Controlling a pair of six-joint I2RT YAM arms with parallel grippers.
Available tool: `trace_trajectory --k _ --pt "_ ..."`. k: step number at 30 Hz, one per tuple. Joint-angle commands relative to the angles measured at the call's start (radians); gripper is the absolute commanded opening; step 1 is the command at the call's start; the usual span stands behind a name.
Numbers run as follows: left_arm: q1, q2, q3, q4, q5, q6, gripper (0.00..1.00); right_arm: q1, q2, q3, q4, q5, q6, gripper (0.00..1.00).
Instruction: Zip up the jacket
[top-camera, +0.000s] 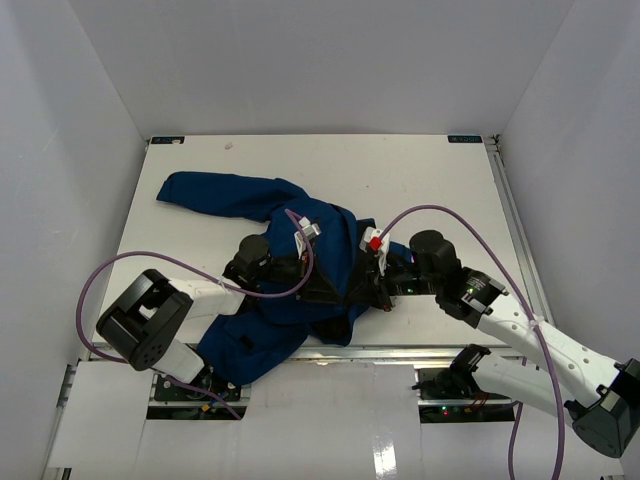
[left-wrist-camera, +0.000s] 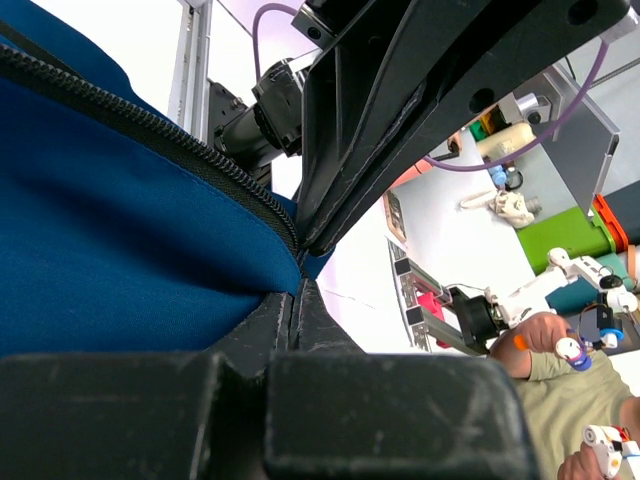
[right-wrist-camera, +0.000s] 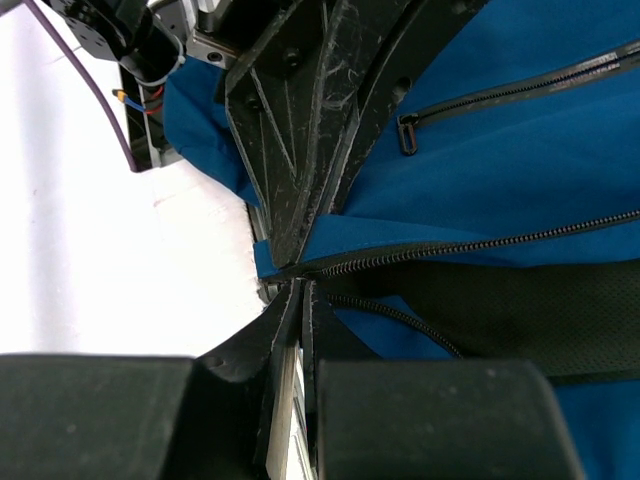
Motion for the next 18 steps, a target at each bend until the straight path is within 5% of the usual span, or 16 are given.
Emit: trace_trajectory --k 1,3,5,9,14,18 --pt "-0.017 -0.040 0.009 -0.002 0.108 0.001 0.00 -0.017 -0.005 0.053 0.046 0.121 -0.059 0.08" --pt "-0.017 -0.043 0.019 -0.016 0.103 -0.001 0.02 -0.017 -0.021 0.033 0.065 0.087 -0.046 0.08" --pt "-0.017 -0.055 0.030 -0.039 0.093 -0.002 0.25 -0.015 -0.047 0.014 0.096 0.057 -0.031 0.08" --pt "-0.017 -0.173 0.082 -0.276 -0.050 0.130 0.44 -0.017 -0.067 -0.033 0.142 0.043 0.010 0.08" --pt "-0.020 -0.352 0.192 -0.759 -0.329 0.370 0.51 -0.015 -0.045 -0.062 0.194 0.031 0.049 0.08" --pt "-0.027 -0.441 0.257 -0.997 -0.550 0.493 0.53 -0.014 -0.031 -0.060 0.220 0.021 0.065 0.08"
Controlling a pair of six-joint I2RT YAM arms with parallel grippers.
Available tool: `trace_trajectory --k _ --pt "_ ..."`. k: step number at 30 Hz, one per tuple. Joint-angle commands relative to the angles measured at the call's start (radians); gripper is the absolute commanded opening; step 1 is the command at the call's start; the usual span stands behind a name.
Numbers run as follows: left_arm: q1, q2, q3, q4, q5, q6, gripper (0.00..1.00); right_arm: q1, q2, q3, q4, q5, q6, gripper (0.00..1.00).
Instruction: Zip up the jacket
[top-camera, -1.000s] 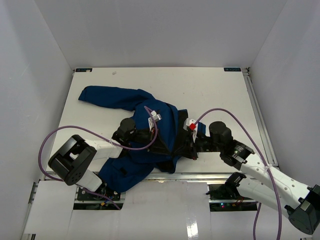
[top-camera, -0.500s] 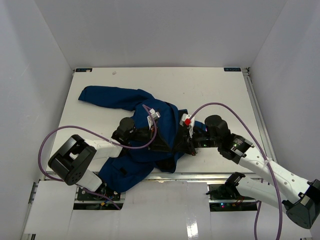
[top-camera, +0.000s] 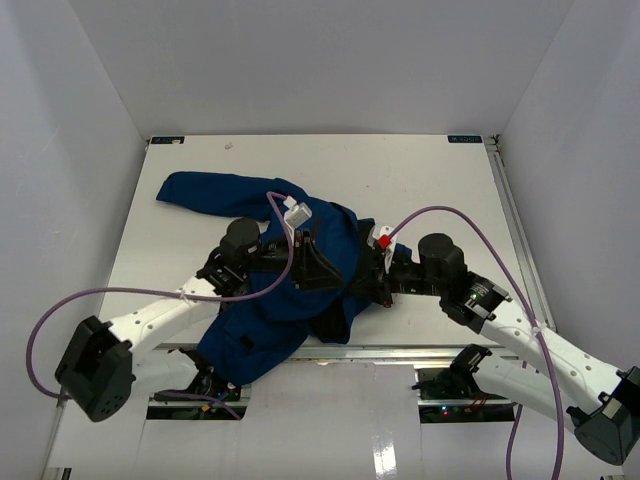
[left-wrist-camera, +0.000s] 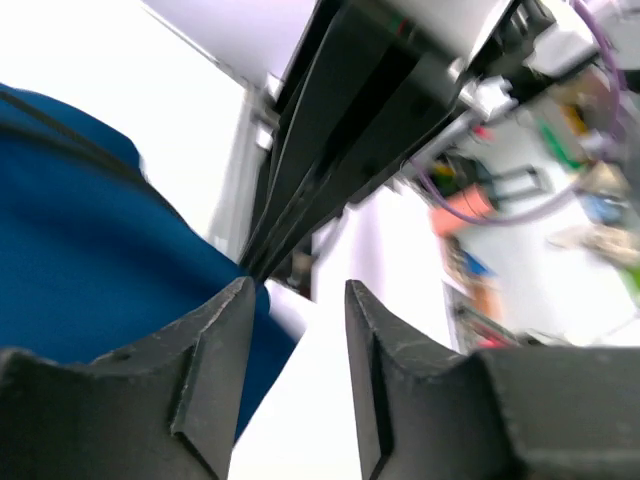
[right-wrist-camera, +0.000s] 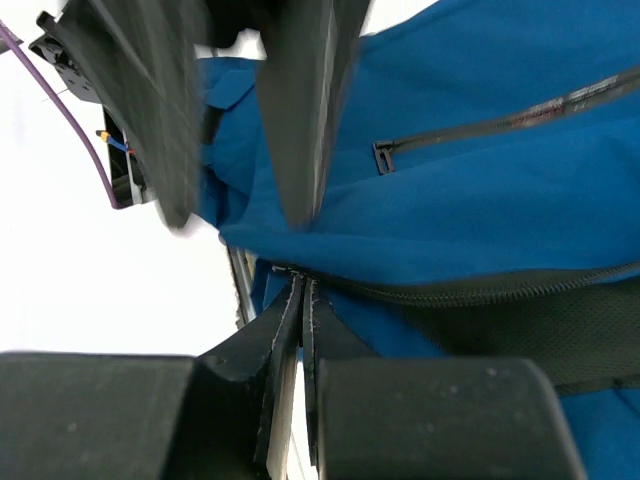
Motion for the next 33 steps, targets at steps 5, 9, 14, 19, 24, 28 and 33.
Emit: trace_trajectory --k 5,9,14,19,24,28,33 --pt "-0.066 -0.095 0.110 -0.554 -0.513 0.272 0.54 -0.001 0.026 0.017 0.093 -0.003 0.031 0.08" --pt "-0.141 -0.083 0.122 -0.607 -0.557 0.311 0.53 -0.001 0.044 0.033 0.091 0.011 0.031 0.08" --pt "-0.176 -0.103 0.093 -0.605 -0.553 0.277 0.53 -0.001 0.049 0.041 0.097 0.026 0.036 0.08" --pt "-0.176 -0.161 0.058 -0.569 -0.542 0.226 0.54 -0.001 0.039 0.030 0.110 0.024 0.042 0.08" --pt "-0.178 -0.121 0.056 -0.537 -0.496 0.210 0.54 -0.002 0.034 0.025 0.131 0.017 0.053 0.08" --pt "-0.178 -0.103 0.036 -0.485 -0.440 0.194 0.52 -0.001 0.034 0.022 0.147 0.024 0.060 0.08" --pt "-0.176 -0.094 0.016 -0.448 -0.377 0.169 0.44 -0.001 0.046 0.026 0.151 0.018 0.062 0.08"
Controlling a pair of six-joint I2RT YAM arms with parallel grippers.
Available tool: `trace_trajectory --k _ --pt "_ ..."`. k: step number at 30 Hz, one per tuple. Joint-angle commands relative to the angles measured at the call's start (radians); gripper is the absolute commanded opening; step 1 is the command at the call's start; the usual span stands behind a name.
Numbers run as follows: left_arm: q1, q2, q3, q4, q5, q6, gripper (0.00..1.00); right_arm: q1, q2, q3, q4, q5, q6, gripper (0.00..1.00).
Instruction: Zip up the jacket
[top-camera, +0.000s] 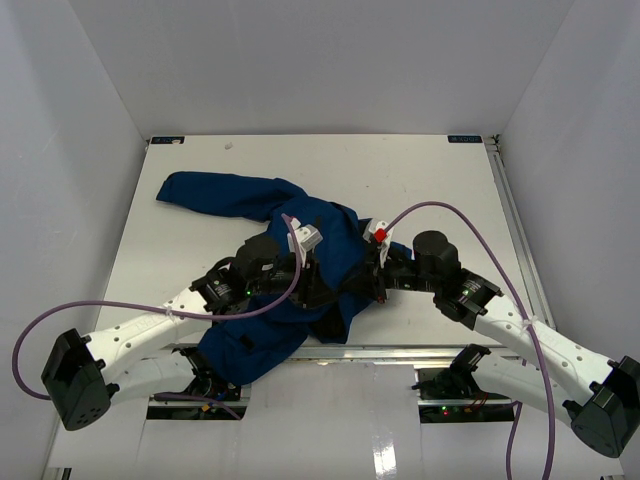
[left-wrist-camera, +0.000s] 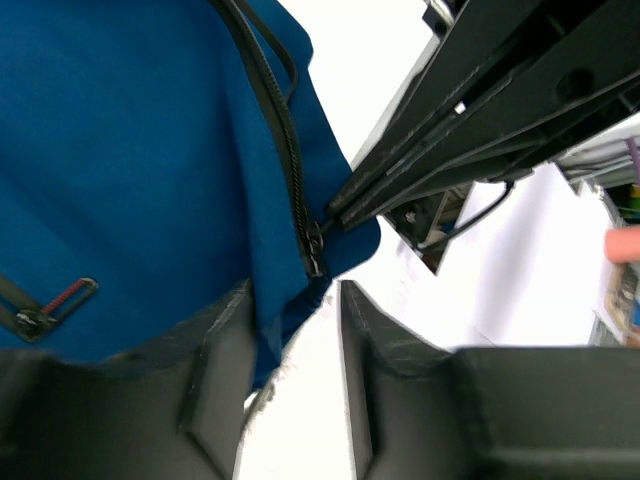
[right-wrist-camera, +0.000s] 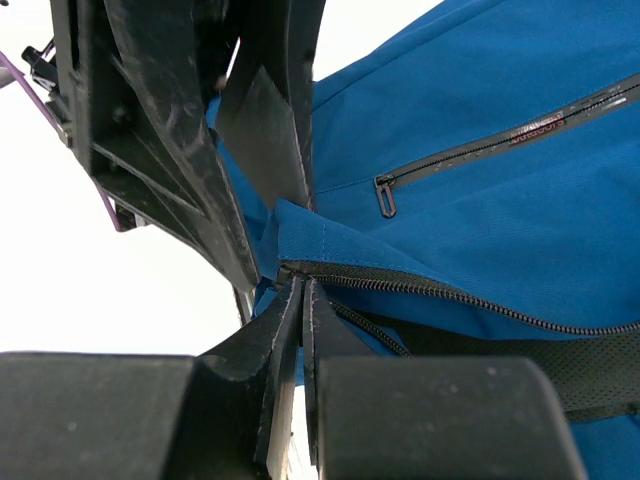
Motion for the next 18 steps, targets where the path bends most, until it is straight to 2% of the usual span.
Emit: trace_trajectory --k 1,4,6,18 --pt "-0.001 -0.003 -0.019 0.067 0.108 -0.032 0.36 -0.001 -0.003 0.029 0.066 0.008 0.007 0.08" --pt "0.000 -0.007 -0.038 0.109 0.151 -0.048 0.07 -0.001 0.003 0.024 0.069 -0.004 -0.001 0.08" --pt "0.000 -0.011 -0.047 0.116 0.162 -0.051 0.00 -0.001 0.003 0.021 0.067 0.000 -0.016 0.08" --pt "0.000 -0.084 -0.067 0.078 0.136 -0.058 0.00 -0.001 0.005 0.061 -0.009 0.100 -0.123 0.08"
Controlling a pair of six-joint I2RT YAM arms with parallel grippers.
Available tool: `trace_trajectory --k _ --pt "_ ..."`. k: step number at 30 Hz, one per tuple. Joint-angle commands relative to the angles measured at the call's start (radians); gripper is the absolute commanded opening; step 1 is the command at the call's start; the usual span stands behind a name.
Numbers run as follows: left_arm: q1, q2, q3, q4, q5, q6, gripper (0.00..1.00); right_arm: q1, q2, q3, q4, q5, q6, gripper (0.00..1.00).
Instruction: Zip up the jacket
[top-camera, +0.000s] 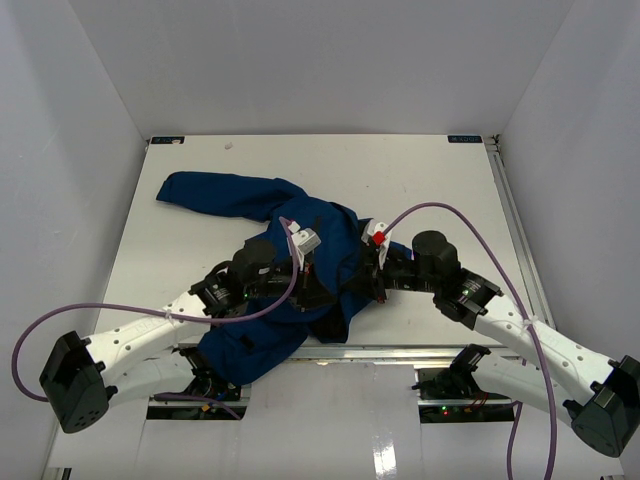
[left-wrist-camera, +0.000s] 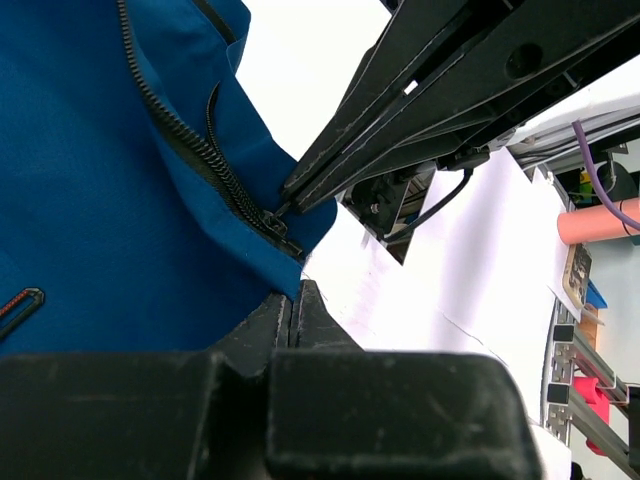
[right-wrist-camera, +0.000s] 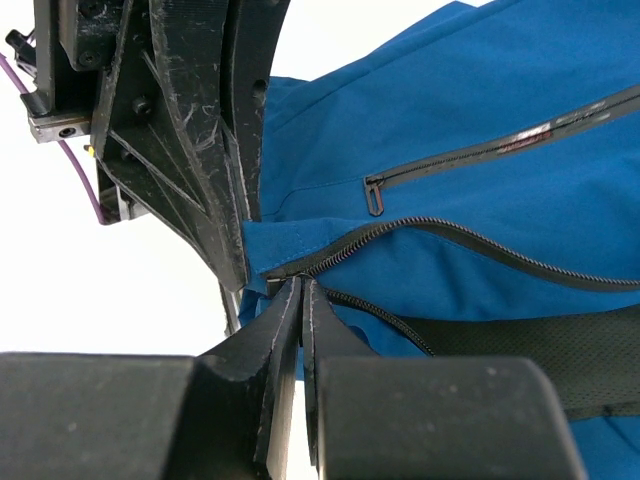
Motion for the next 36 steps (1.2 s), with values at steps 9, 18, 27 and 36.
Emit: trace_trajectory --k 9,18,27,36 --pt "-0.002 -0.059 -0.016 -0.009 0.072 0.012 0.00 -0.009 0.079 0.123 0.005 0.088 -0.120 0.08" --pt "-0.002 -0.094 -0.010 -0.018 0.096 0.017 0.00 -0.010 0.112 0.142 0.003 0.112 -0.162 0.08" --pt "-0.002 -0.088 0.076 -0.229 -0.159 0.084 0.41 -0.012 0.109 0.121 0.009 0.075 -0.130 0.08" --pt "-0.004 -0.071 0.244 -0.389 -0.333 0.166 0.53 -0.012 0.135 0.148 -0.016 0.061 -0.051 0.08"
